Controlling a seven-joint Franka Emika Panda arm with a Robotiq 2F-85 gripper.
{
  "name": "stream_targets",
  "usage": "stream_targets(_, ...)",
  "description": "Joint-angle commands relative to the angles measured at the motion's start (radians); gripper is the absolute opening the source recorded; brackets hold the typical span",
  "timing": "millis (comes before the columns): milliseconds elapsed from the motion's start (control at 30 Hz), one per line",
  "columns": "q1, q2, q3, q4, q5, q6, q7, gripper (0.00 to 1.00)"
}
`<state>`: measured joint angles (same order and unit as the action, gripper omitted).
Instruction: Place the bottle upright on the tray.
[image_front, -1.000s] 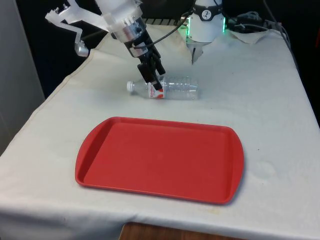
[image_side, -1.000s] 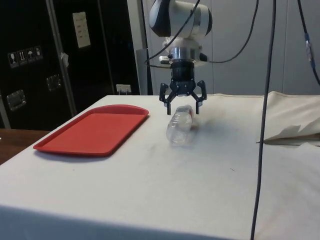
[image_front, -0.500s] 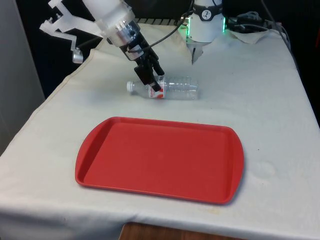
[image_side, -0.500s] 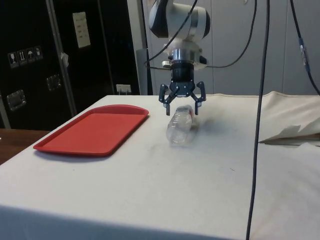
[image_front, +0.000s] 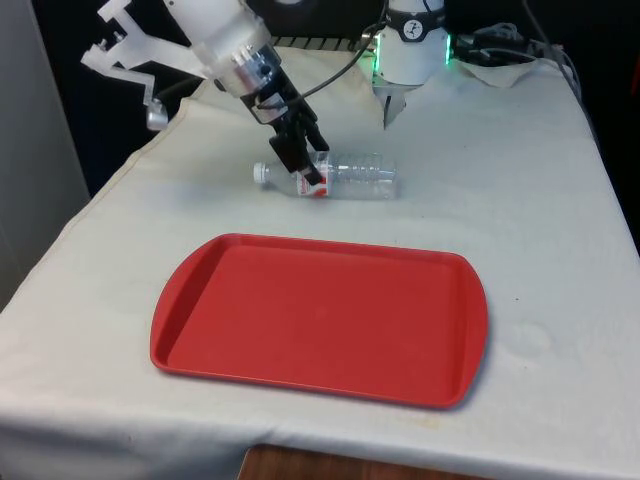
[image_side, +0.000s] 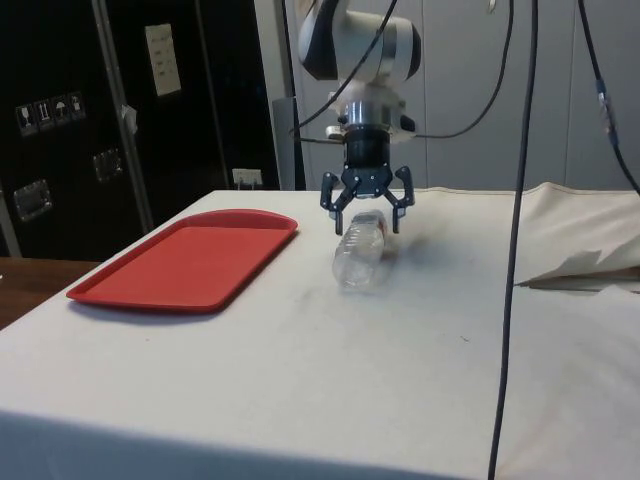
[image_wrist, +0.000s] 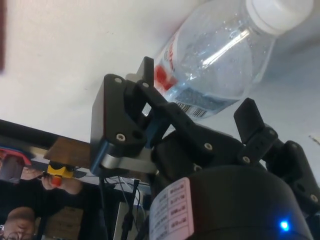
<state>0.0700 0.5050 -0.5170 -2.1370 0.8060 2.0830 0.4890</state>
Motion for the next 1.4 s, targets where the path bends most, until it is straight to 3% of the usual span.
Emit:
stream_targets(0, -0.005, 0.005, 0.006, 0.002, 0.013, 0.000, -0.011, 1.00)
stream_targets(67, 0.000, 0.004, 0.000, 0.000, 0.003, 0.000, -0.004, 1.00)
stream_targets(100, -0.005, 0.009, 0.006, 0.004, 0.017, -0.001, -0.014, 1.00)
stream_targets(333, -0.008, 0.022, 0.001, 0.008, 0.035, -0.013, -0.029, 1.00)
stream_targets(367, 0.000, 0.021, -0.003, 0.002, 0.030, -0.003, -0.025, 1.00)
stream_targets(400, -0.011, 0.023, 0.000, 0.012, 0.040, -0.024, -0.034, 1.00)
stream_targets(567, -0.019, 0.032, -0.012, 0.034, 0.059, -0.075, -0.049, 1.00)
stream_targets(600, -0.006, 0.026, -0.019, 0.023, 0.046, -0.059, -0.040, 1.00)
stream_targets(633, -0.020, 0.035, -0.014, 0.038, 0.064, -0.084, -0.052, 1.00)
stream_targets(800, -0.023, 0.051, -0.030, 0.061, 0.086, -0.132, -0.070, 1.00)
stream_targets(833, -0.022, 0.055, -0.033, 0.065, 0.089, -0.140, -0.072, 1.00)
stream_targets(867, -0.013, 0.056, -0.043, 0.064, 0.084, -0.139, -0.068, 1.00)
stream_targets(900, -0.019, 0.060, -0.041, 0.070, 0.092, -0.153, -0.074, 1.00)
stream_targets(1167, -0.012, 0.061, -0.049, 0.069, 0.089, -0.157, -0.073, 1.00)
stream_targets(1367, -0.015, 0.071, -0.045, 0.069, 0.097, -0.153, -0.082, 1.00)
